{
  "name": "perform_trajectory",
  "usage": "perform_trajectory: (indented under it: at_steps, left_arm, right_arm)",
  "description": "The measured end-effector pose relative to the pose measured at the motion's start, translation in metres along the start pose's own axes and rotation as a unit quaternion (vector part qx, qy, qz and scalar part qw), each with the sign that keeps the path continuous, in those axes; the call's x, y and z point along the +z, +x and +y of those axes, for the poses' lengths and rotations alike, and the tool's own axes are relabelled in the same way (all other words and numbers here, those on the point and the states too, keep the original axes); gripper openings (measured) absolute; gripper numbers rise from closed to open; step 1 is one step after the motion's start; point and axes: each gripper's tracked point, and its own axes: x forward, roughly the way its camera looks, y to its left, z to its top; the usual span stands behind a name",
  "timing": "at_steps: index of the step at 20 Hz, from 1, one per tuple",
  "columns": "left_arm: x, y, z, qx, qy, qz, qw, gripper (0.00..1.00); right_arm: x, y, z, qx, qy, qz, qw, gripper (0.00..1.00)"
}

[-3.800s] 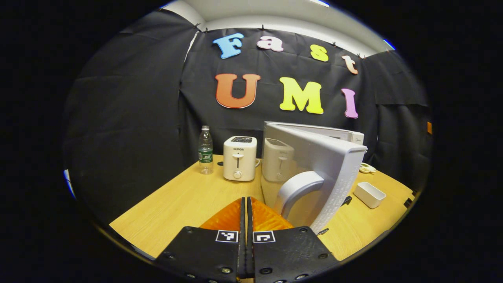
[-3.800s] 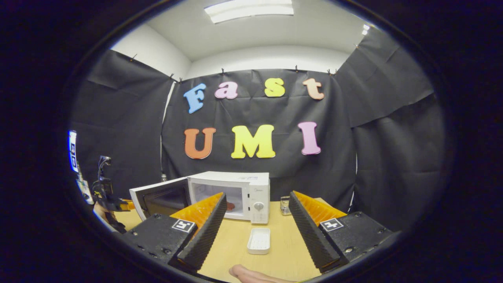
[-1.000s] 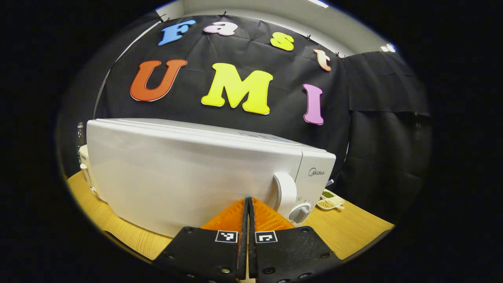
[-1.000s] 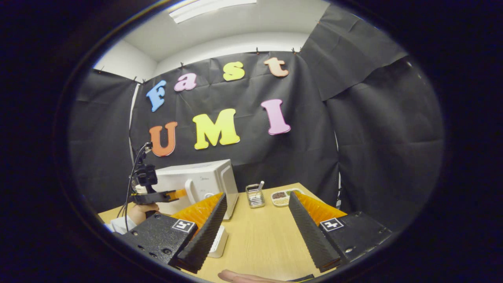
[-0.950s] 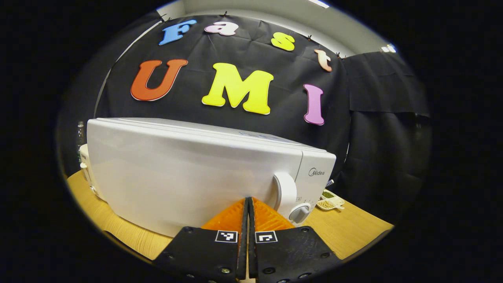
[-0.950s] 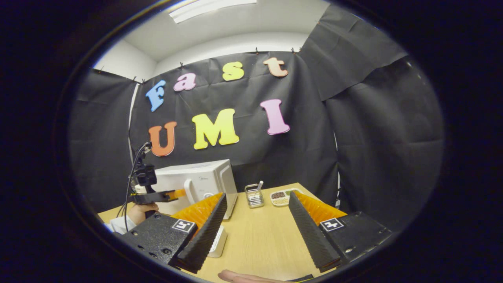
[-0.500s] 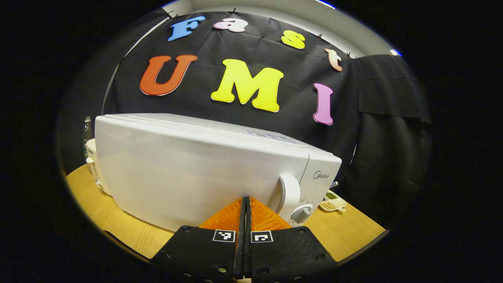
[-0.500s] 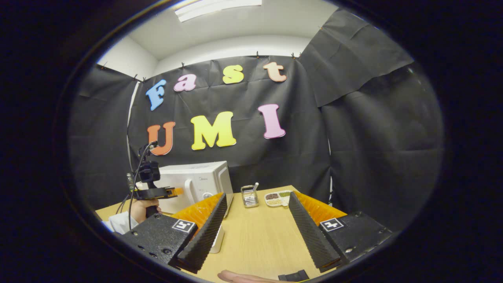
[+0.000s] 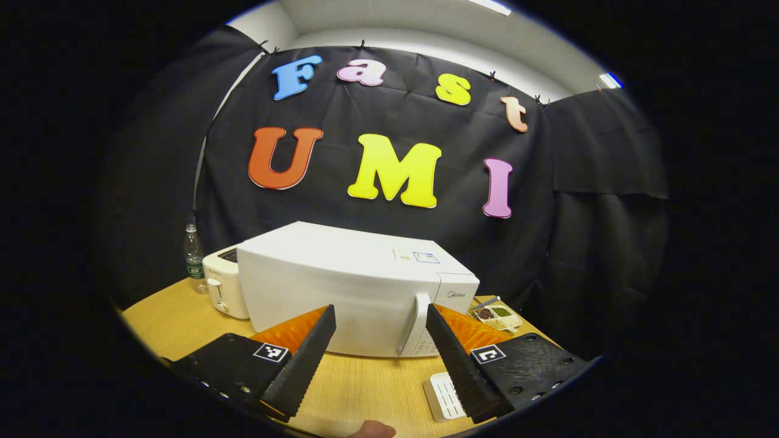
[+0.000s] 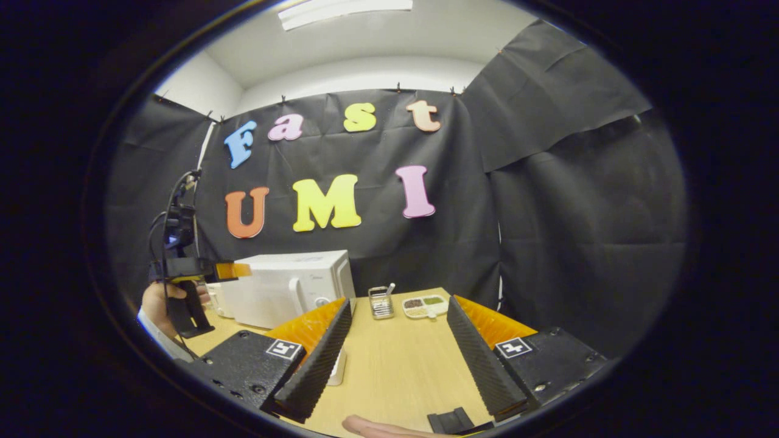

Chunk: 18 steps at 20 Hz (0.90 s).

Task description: Open the microwave oven with the left hand, put the food in, and close the microwave oven.

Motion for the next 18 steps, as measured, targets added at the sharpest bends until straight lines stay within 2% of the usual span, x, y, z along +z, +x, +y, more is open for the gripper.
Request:
perform_trajectory:
  at_steps: [1, 4, 6, 11, 14, 17, 18]
  left_arm:
    - [0.005, -0.013, 0.006, 0.015, 0.012, 0.006, 1.0, 0.93]
    - [0.009, -0.049, 0.028, 0.068, 0.045, 0.021, 0.996, 0.93]
    - [0.011, -0.072, 0.035, 0.088, 0.061, 0.027, 0.994, 0.93]
    - [0.023, -0.129, 0.042, 0.099, 0.087, -0.004, 0.991, 0.93]
    - [0.033, -0.16, 0.034, 0.09, 0.08, -0.028, 0.992, 0.93]
    - [0.044, -0.188, 0.025, 0.077, 0.095, -0.051, 0.991, 0.93]
    - [0.05, -0.198, 0.026, 0.08, 0.101, -0.061, 0.99, 0.82]
  right_arm:
    - [0.003, -0.001, 0.002, 0.0, 0.005, 0.002, 1.0, 1.0]
    - [0.014, -0.009, 0.005, 0.004, 0.011, 0.003, 1.0, 1.0]
    - [0.026, -0.011, 0.004, 0.001, 0.01, -0.005, 1.0, 1.0]
    - [0.045, -0.014, 0.012, -0.001, 0.002, -0.019, 1.0, 1.0]
    - [0.057, -0.015, 0.02, 0.001, -0.009, -0.024, 1.0, 1.0]
    - [0.066, -0.015, 0.031, 0.005, -0.028, -0.023, 0.999, 1.0]
    - [0.07, -0.015, 0.036, 0.006, -0.036, -0.022, 0.999, 1.0]
